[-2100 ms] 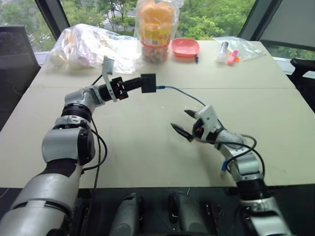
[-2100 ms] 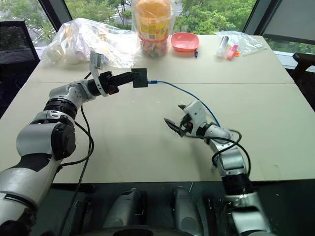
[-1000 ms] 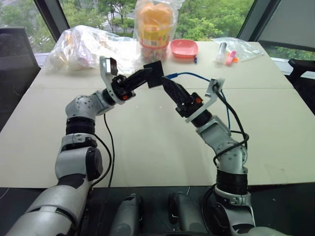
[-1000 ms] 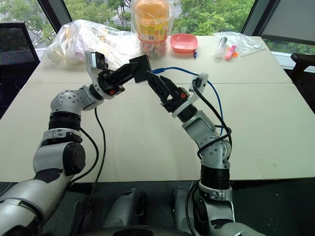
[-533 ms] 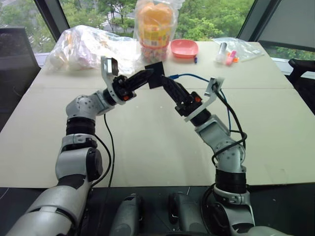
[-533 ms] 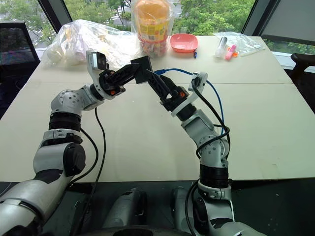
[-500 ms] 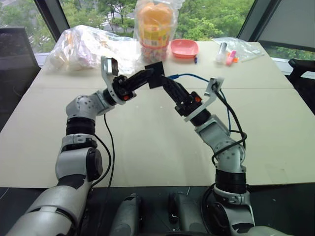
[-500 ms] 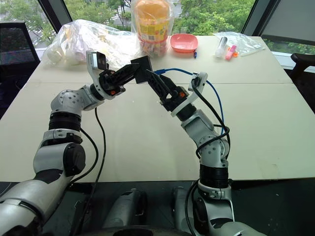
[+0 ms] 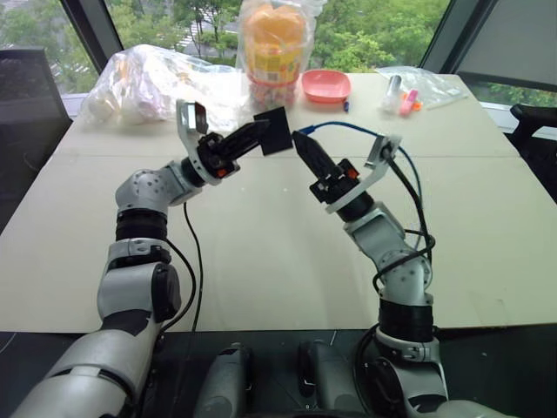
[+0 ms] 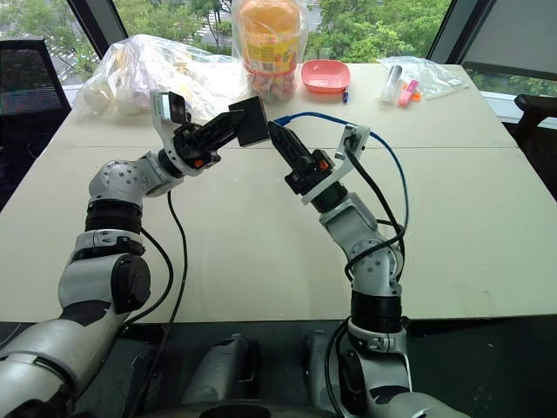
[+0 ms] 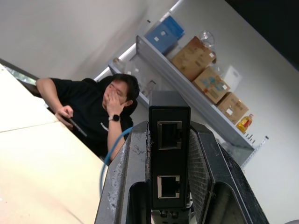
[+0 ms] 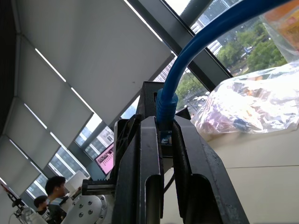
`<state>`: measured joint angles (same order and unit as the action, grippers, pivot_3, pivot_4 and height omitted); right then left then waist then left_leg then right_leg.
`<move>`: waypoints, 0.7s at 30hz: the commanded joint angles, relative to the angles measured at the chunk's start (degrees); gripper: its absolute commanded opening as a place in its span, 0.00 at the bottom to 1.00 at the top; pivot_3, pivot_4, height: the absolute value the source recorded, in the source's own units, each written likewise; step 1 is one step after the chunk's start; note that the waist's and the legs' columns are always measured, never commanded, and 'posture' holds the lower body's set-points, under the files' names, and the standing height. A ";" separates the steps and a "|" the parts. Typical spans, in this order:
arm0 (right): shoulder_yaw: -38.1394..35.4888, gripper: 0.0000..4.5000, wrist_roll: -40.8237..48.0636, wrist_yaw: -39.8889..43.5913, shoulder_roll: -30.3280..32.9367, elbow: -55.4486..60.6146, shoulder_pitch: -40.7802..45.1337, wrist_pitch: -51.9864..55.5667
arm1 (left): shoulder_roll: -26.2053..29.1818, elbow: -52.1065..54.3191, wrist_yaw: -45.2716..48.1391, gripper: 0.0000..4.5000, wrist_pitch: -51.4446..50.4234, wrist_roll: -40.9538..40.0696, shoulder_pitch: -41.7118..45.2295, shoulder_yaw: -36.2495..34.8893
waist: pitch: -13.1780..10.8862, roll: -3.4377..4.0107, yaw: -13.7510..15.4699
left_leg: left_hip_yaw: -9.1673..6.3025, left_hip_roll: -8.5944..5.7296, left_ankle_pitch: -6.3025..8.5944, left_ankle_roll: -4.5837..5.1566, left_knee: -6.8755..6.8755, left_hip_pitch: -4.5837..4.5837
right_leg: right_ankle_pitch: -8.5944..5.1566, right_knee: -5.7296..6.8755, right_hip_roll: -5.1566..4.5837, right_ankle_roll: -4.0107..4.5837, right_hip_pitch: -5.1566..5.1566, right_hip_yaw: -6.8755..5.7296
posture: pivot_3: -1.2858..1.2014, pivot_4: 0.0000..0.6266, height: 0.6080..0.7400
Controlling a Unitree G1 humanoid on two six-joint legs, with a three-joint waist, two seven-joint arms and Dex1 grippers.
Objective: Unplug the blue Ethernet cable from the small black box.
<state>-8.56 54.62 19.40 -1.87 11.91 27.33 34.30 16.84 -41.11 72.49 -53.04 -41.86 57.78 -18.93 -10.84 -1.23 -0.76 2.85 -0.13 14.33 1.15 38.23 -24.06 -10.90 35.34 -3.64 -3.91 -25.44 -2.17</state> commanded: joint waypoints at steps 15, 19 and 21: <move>-7.01 0.01 -4.13 -2.60 6.72 -5.68 4.11 -6.69 | 7.40 1.07 2.23 0.10 0.32 0.32 -1.68 0.76 | 0.00 0.01 -0.03 | 0.01 0.00 0.00 0.00 -0.01 0.01 | 0.00 0.00 0.00 0.01 -0.02 0.01 | 0.52 0.24 1.00; -7.86 0.01 -4.77 -1.58 9.64 -7.91 6.13 -7.02 | 9.32 -0.07 2.39 0.10 1.23 0.10 -1.47 0.47 | -0.01 0.01 0.03 | 0.01 -0.01 0.00 0.00 -0.05 -0.05 | -0.01 -0.09 -0.03 0.02 -0.03 0.01 | 0.52 0.24 1.00; -7.30 0.01 -6.76 0.48 12.63 -10.68 8.75 -6.70 | 8.20 -0.02 0.04 0.10 5.33 1.68 -1.13 0.71 | -0.02 0.03 -0.01 | 0.01 -0.01 0.00 0.00 -0.06 -0.07 | -0.01 -0.09 -0.03 0.01 -0.06 0.01 | 0.52 0.24 1.00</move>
<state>-16.25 48.73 18.16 9.30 0.82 33.35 28.04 25.33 -41.93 73.44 -50.35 -40.59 54.95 -18.22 -10.86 -1.20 -0.77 2.88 -0.14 14.33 1.15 38.18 -24.13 -10.90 35.26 -3.67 -3.89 -25.50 -2.16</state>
